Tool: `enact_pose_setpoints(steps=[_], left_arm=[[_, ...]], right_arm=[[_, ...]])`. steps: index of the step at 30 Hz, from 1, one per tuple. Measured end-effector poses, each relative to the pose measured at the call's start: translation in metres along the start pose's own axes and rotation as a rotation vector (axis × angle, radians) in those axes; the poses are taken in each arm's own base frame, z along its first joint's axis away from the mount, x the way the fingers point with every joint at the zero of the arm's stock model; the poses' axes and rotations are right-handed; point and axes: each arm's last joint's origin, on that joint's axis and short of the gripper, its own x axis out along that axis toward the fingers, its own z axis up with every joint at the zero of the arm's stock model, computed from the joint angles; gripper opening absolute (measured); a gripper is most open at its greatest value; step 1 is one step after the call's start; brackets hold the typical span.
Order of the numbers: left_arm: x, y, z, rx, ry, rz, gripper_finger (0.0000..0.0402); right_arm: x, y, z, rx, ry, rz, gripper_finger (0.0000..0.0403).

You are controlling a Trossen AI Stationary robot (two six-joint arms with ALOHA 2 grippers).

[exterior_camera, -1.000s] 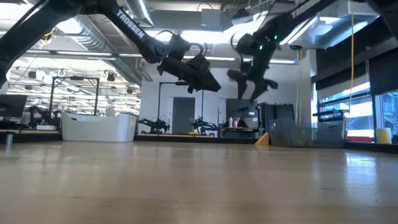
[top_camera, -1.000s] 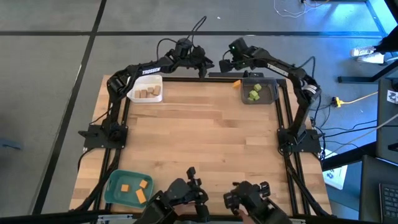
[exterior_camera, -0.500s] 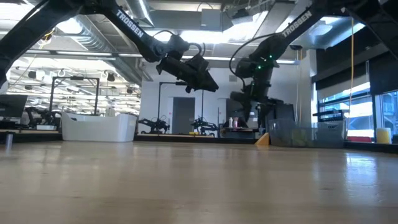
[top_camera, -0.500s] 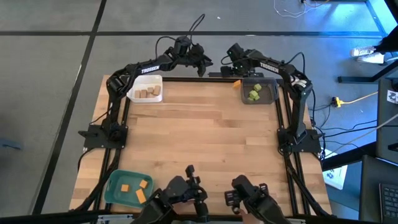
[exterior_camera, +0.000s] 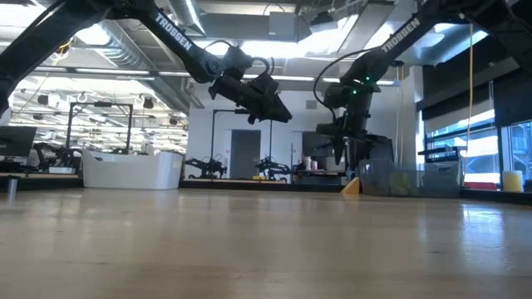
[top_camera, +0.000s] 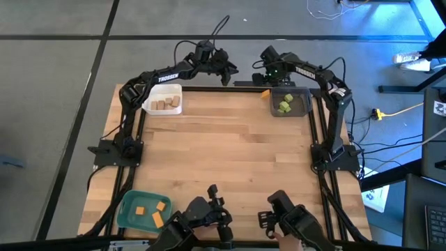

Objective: Sort & place blocks by color
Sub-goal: Put the orange block into the green bin

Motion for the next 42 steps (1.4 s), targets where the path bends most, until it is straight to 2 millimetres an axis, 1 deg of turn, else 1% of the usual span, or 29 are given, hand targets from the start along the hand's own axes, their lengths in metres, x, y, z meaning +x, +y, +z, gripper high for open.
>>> enact_pose_setpoints(steps=[2, 7, 12, 16, 20, 24, 31, 36, 42], left_arm=[[0.0, 0.0, 0.0, 0.0, 0.0, -0.001, 0.0117], [0.0, 0.0, 0.0, 0.0, 0.0, -0.003, 0.0117], [0.0, 0.0, 0.0, 0.0, 0.0, -0.003, 0.0117], [0.0, 0.0, 0.0, 0.0, -0.001, -0.003, 0.0117], [0.0, 0.0, 0.0, 0.0, -0.001, -0.003, 0.0117], [0.0, 0.0, 0.0, 0.0, -0.001, -0.003, 0.0117], [0.0, 0.0, 0.0, 0.001, -0.001, -0.003, 0.0117], [0.0, 0.0, 0.0, 0.001, -0.001, -0.003, 0.0117], [0.0, 0.0, 0.0, 0.001, -0.001, -0.003, 0.0117]], right_arm=[[0.0, -0.002, 0.001, -0.006, 0.011, 0.022, 0.0233], [0.0, -0.008, 0.001, 0.001, 0.034, 0.006, 0.0233], [0.0, -0.011, -0.007, -0.004, 0.122, -0.015, 0.0233], [-0.001, -0.013, -0.012, -0.045, 0.175, -0.026, 0.0233], [-0.002, -0.013, -0.016, -0.035, 0.24, 0.023, 0.0233], [-0.001, -0.011, -0.011, -0.04, 0.18, 0.013, 0.0233], [0.0, -0.013, -0.002, 0.013, 0.102, 0.028, 0.0233], [0.007, -0.013, -0.002, 0.014, 0.118, 0.025, 0.0233], [0.027, -0.014, -0.004, 0.007, 0.169, 0.014, 0.0233]])
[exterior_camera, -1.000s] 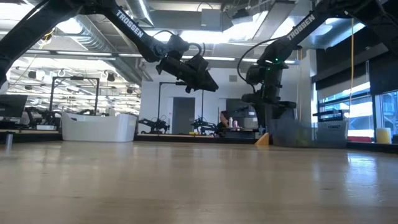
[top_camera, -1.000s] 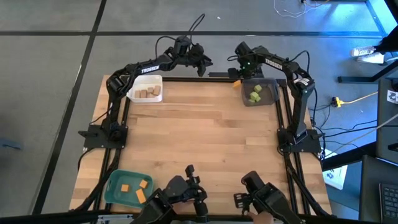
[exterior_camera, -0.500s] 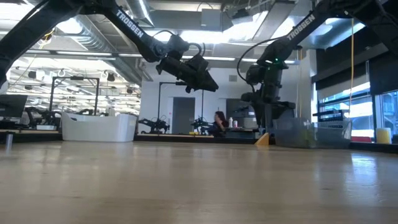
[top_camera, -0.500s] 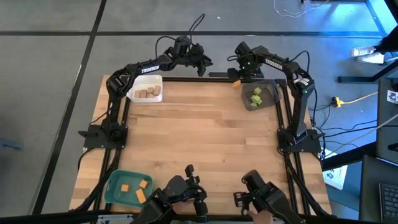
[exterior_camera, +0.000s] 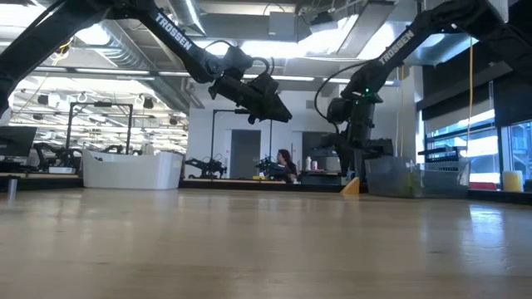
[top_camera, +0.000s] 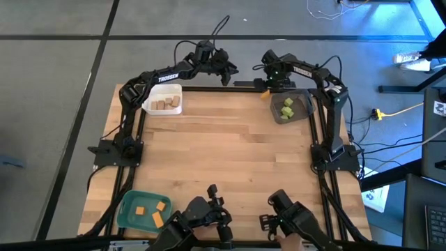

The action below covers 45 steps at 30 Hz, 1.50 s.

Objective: Sort & place blocks by color
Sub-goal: Put the orange block into the green bin

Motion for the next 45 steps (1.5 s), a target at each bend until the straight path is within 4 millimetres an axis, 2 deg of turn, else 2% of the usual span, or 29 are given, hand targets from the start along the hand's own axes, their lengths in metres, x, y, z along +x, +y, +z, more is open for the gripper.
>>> enact_pose_setpoints(steps=[7, 10, 16, 23, 30, 34, 38, 45], left_arm=[[0.0, 0.001, 0.0, 0.0, 0.0, 0.002, 0.0117], [-0.001, 0.003, 0.0, -0.001, -0.001, 0.006, 0.0117], [-0.004, 0.008, 0.0, -0.004, -0.003, 0.017, 0.0117], [-0.005, 0.011, 0.0, -0.006, -0.003, 0.023, 0.0117], [-0.005, 0.01, 0.0, -0.006, -0.003, 0.023, 0.0117], [-0.006, 0.012, 0.0, -0.007, -0.004, 0.026, 0.0117], [-0.008, 0.016, 0.0, -0.01, -0.005, 0.036, 0.0117], [-0.029, 0.017, 0.014, 0.064, 0.029, 0.037, 0.0117]], right_arm=[[0.016, 0.001, 0.001, -0.014, 0.037, 0.011, 0.0232], [0.021, 0.001, 0.002, -0.012, 0.041, 0.009, 0.022], [0.028, 0.001, 0.004, -0.014, 0.031, 0.014, 0.0161], [0.024, 0.003, 0.005, -0.05, 0.018, 0.032, 0.0077], [0.024, 0.006, 0.005, -0.092, 0.022, 0.066, 0.0061], [0.022, 0.016, 0.0, -0.156, 0.028, 0.092, 0.0058], [0.014, 0.035, -0.004, -0.249, 0.035, 0.112, 0.0049], [-0.001, 0.07, -0.012, -0.417, 0.018, 0.162, 0.0007]])
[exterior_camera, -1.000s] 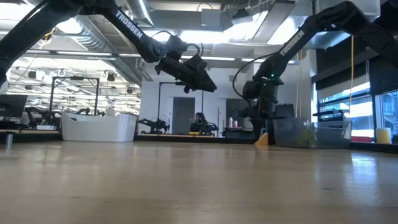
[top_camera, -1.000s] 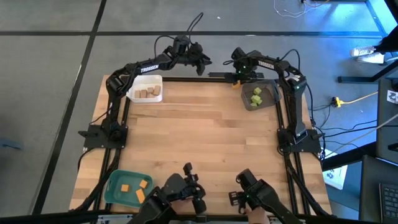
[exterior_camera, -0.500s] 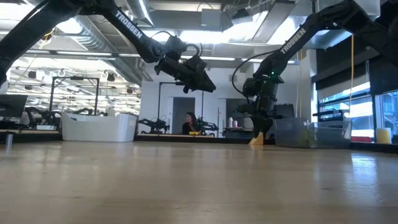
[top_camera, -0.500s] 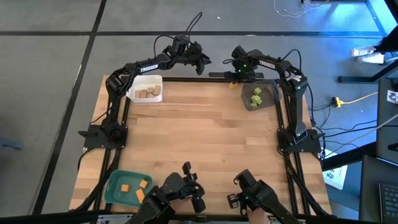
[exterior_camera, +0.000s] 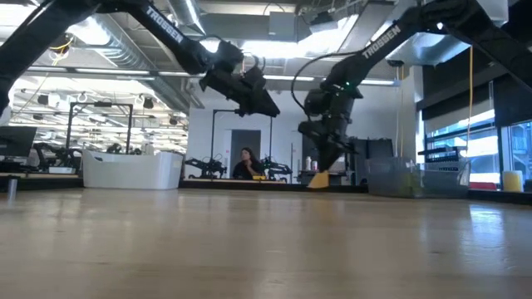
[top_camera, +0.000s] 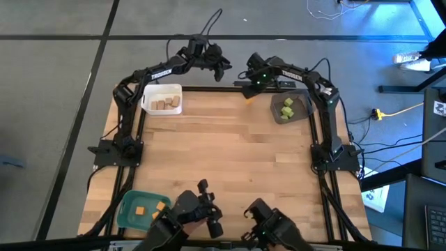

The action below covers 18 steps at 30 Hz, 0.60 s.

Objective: Sort & place blocks by color
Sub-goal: Put the orange block into the green bin

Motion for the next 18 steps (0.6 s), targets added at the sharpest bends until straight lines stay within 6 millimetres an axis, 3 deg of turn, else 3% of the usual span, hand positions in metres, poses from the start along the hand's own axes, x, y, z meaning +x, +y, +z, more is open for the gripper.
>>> enact_pose_setpoints(steps=[10, 18], left_arm=[[-0.041, -0.008, 0.024, 0.031, 0.09, 0.044, 0.0117], [-0.062, -0.016, 0.033, 0.036, 0.159, 0.106, 0.0117]], right_arm=[[0.011, 0.057, -0.013, -0.146, 0.043, 0.072, 0.0001], [0.021, 0.111, -0.035, -0.276, 0.079, 0.097, 0.0]])
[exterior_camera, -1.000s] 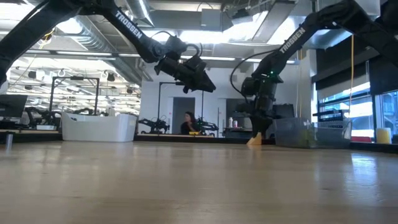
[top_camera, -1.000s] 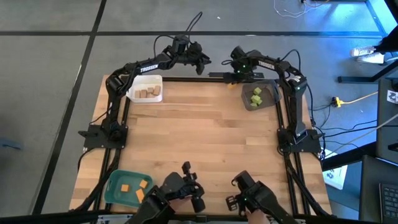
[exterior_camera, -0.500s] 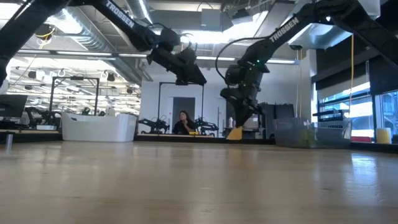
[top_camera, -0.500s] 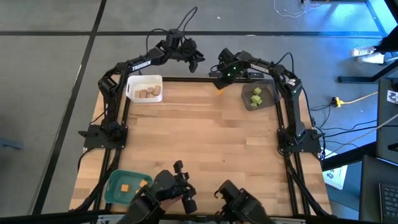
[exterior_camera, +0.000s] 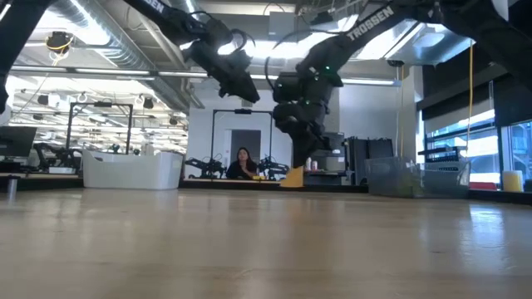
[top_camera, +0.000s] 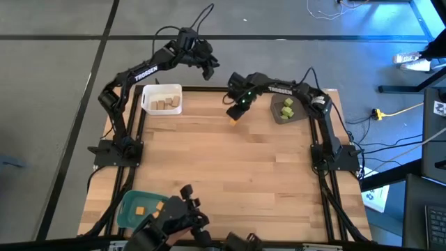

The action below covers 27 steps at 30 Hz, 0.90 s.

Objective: Sort & place blocks by color
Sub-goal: Put the orange block into the green bin

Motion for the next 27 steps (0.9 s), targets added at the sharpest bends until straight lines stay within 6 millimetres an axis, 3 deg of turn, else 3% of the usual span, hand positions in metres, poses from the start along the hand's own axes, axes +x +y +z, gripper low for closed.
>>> enact_pose_setpoints(steps=[5, 10, 22, 27], left_arm=[[-0.001, -0.003, -0.002, -0.016, 0.035, 0.0, 0.0117], [0.0, -0.007, -0.006, -0.031, 0.082, -0.008, 0.0117], [0.003, -0.016, -0.005, -0.019, 0.104, 0.019, 0.0117], [0.003, -0.016, -0.005, -0.02, 0.106, 0.019, 0.0117]], right_arm=[[0.014, 0.025, -0.003, -0.103, 0.018, 0.012, 0.0], [0.036, 0.036, -0.006, -0.189, 0.063, 0.03, 0.0], [0.038, 0.036, -0.005, -0.228, 0.051, 0.052, 0.0001], [0.04, 0.036, -0.005, -0.275, 0.05, 0.053, 0.0022]])
